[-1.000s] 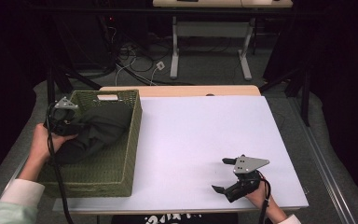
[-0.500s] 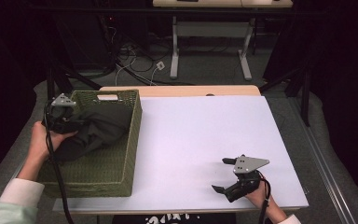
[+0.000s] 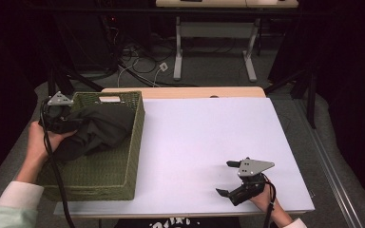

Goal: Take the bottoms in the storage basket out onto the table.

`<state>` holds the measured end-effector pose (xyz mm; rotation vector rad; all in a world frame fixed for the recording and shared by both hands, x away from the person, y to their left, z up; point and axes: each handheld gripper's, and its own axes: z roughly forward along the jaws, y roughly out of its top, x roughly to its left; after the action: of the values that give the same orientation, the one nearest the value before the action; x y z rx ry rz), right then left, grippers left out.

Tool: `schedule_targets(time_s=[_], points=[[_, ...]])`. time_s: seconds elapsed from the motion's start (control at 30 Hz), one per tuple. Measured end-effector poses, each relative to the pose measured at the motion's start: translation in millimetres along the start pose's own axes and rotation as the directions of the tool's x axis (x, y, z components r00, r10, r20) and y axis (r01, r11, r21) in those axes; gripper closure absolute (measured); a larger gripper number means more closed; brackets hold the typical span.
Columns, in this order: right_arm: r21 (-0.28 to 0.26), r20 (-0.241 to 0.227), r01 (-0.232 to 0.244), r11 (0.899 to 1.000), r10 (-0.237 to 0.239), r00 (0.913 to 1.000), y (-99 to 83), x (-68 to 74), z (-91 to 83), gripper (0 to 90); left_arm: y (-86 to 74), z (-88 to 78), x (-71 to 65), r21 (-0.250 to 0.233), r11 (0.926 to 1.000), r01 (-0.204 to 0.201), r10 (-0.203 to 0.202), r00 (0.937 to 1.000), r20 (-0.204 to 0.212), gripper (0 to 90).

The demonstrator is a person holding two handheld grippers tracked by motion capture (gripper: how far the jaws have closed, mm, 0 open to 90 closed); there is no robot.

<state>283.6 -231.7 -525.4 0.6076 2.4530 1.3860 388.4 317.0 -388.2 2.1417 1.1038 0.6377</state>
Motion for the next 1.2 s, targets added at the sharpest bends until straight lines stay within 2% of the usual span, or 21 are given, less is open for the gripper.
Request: schedule_targets(time_s=[0.3, 0.57, 0.77, 1.2], points=[[0.005, -0.003, -0.003, 1.000, 0.003, 1.0000, -0.6, -0.3, 1.0, 0.5, 10.8, -3.2, -1.1, 0.009, 0.9993, -0.035, 0.035, 0.9993, 0.010, 70.0], [0.006, -0.004, -0.003, 1.000, 0.003, 1.0000, -0.9, -0.3, 0.4, 0.5, 23.7, -14.4, -5.0, -0.028, 0.9980, -0.057, 0.058, 0.9983, 0.007, 69.9], [0.007, -0.003, 0.003, 1.000, -0.003, 1.0000, -0.5, 0.4, 0.4, 0.5, 33.5, -22.9, -13.7, -0.047, 0.9950, -0.088, 0.088, 0.9961, 0.003, 70.2], [0.006, -0.002, 0.001, 1.000, -0.001, 1.0000, -0.5, 0.1, 0.9, 0.5, 51.9, -30.2, -32.5, -0.096, 0.9855, -0.140, 0.141, 0.9900, 0.001, 71.7]])
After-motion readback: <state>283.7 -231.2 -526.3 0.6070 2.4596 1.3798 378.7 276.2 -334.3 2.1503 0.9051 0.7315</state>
